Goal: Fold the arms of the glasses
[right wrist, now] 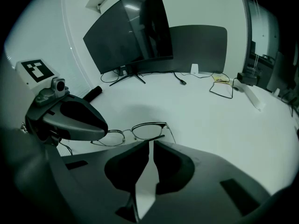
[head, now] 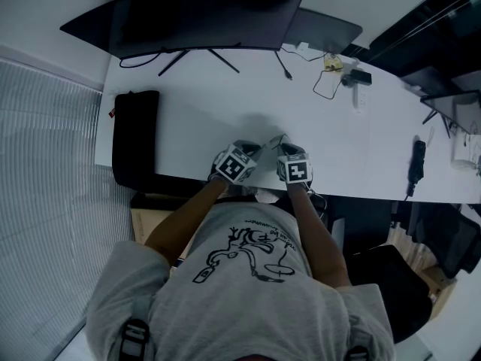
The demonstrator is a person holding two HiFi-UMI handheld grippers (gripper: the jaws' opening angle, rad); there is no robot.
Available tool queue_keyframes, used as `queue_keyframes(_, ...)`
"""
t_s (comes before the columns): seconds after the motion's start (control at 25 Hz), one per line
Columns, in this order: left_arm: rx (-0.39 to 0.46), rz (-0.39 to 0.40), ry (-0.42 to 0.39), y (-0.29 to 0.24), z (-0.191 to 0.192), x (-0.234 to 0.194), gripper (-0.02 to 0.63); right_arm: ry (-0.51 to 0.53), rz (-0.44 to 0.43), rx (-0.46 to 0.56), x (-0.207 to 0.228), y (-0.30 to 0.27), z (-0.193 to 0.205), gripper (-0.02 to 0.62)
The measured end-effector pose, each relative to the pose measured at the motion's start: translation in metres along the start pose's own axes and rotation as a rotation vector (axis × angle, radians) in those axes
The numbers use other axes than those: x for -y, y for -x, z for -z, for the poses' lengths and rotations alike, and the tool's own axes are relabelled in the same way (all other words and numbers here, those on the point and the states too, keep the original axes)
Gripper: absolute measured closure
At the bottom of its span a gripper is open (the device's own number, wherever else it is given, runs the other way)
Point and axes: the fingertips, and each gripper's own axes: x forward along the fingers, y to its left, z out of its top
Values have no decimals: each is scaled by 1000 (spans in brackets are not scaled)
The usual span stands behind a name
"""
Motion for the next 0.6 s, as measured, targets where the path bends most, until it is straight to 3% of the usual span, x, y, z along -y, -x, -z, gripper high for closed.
queue_keyframes(0.28, 18, -2, 12, 3, -1, -1, 574, 14, 17, 8, 0, -2, -5, 558)
queue_keyframes(0.44, 37, -41, 23, 5, -1, -10, 574, 25, 16, -3, -4, 0, -4, 551)
queue_keyframes(0.6, 39, -57, 32, 6, 2, -17, 575, 35, 26, 44, -6, 9, -13, 551)
